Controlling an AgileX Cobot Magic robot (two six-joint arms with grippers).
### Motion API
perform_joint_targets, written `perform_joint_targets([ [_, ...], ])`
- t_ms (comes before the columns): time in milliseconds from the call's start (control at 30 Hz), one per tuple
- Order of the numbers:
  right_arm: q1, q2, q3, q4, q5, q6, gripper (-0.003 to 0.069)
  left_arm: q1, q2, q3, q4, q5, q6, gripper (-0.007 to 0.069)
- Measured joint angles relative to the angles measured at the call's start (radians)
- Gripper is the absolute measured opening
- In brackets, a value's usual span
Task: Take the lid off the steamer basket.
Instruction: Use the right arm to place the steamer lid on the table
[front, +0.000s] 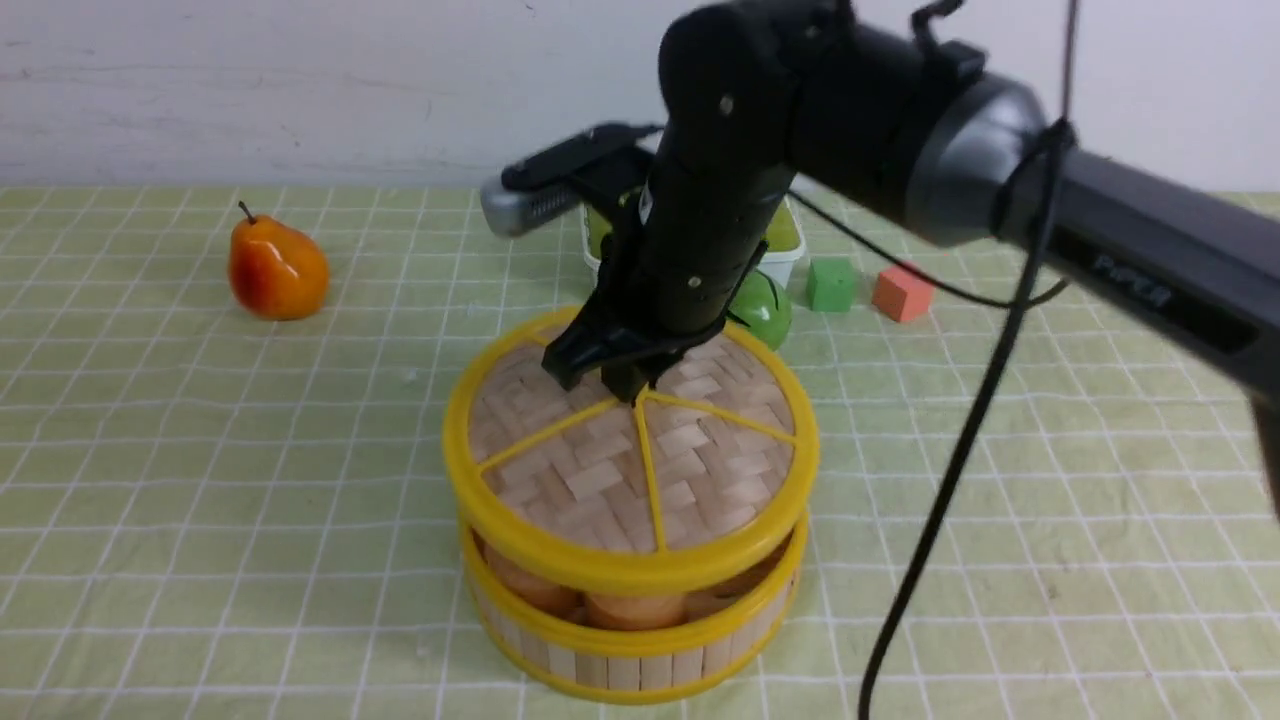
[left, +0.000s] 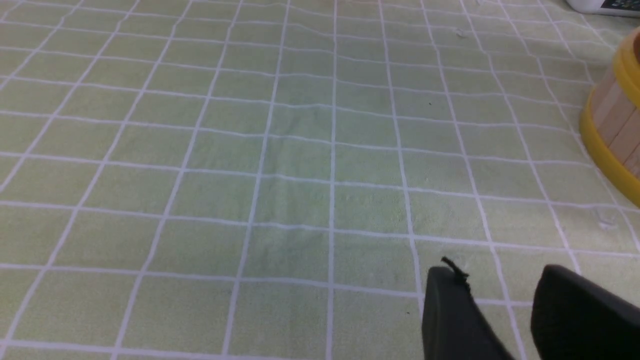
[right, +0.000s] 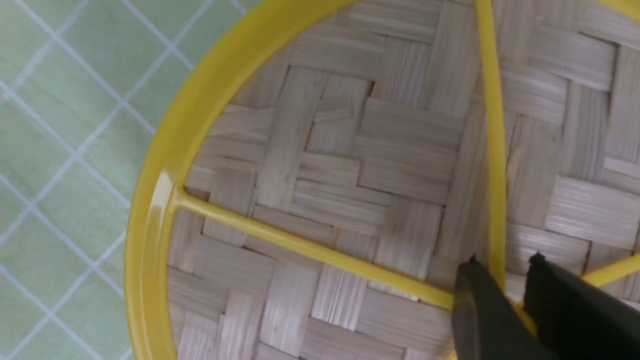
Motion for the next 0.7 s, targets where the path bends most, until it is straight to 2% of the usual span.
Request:
perform_joint_targets([
  [133, -0.008, -0.156, -0.016, -0.07, 0.037, 0.0, 0.0078, 0.0, 0.0, 0.0, 0.0, 0.0, 0.0, 0.0239],
  [333, -0.13, -0.342, 0.059, -0.139, 0.046, 0.008, 0.0078, 0.0, 0.0, 0.0, 0.0, 0.0, 0.0, 0.0239],
  [400, -0.238, -0.429, 0.185, -0.148, 0.045, 0.036, 0.0078, 0.0, 0.0, 0.0, 0.0, 0.0, 0.0, 0.0239],
  [433, -0.246, -0.435, 0.209, -0.151, 0.045, 0.039, 0.0078, 0.0, 0.0, 0.0, 0.0, 0.0, 0.0, 0.0239],
  [467, -0.308, -0.476, 0.302, -0.157, 0.028, 0.057, 0.0078, 0.0, 0.0, 0.0, 0.0, 0.0, 0.0, 0.0239],
  [533, -0.356, -0.504, 0.402, -0.162, -0.005, 0.074, 0.0078, 0.0, 0.0, 0.0, 0.0, 0.0, 0.0, 0.0239],
  [633, -0.431, -0.532, 0.651, -0.163, -0.16, 0.11, 0.0078, 0.0, 0.0, 0.0, 0.0, 0.0, 0.0, 0.0239],
  [700, -0.445, -0.531, 0.77, -0.163, -0.271, 0.129, 0.0078, 0.0, 0.0, 0.0, 0.0, 0.0, 0.0, 0.0239],
])
